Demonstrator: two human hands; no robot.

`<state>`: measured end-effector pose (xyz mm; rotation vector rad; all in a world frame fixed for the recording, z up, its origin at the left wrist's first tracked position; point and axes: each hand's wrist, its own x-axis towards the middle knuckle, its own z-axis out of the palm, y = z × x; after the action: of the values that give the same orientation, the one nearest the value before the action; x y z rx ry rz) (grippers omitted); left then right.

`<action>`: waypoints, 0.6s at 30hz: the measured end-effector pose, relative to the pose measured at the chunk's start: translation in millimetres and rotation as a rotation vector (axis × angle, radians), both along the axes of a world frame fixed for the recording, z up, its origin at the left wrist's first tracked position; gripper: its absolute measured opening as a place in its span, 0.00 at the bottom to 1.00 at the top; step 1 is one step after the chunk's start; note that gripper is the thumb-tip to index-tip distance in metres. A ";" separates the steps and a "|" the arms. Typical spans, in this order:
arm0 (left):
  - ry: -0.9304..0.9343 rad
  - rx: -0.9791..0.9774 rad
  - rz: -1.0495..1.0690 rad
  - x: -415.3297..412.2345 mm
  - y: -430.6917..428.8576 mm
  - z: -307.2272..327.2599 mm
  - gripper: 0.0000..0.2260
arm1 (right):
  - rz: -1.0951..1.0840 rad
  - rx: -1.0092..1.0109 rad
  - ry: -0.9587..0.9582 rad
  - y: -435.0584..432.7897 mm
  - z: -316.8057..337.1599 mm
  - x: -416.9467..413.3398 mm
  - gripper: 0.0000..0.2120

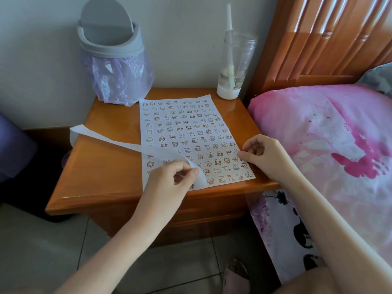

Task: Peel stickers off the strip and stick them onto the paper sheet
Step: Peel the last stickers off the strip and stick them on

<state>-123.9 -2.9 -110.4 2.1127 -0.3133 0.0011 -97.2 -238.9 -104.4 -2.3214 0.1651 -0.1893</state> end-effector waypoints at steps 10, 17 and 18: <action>-0.005 -0.003 0.000 0.3 -0.1 0.5 0.04 | -0.020 0.001 -0.012 0.5 -1.3 -0.2 0.08; -0.023 -0.008 -0.012 -0.3 -0.3 1.5 0.04 | -0.026 -0.046 -0.018 1.0 -3.2 0.4 0.05; -0.023 -0.004 -0.008 -0.4 -0.3 1.7 0.04 | -0.019 -0.035 -0.018 0.5 -2.3 -0.1 0.06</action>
<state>-124.3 -3.2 -108.7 2.1089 -0.3356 0.0211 -97.3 -238.4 -106.7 -2.3527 0.1757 -0.2238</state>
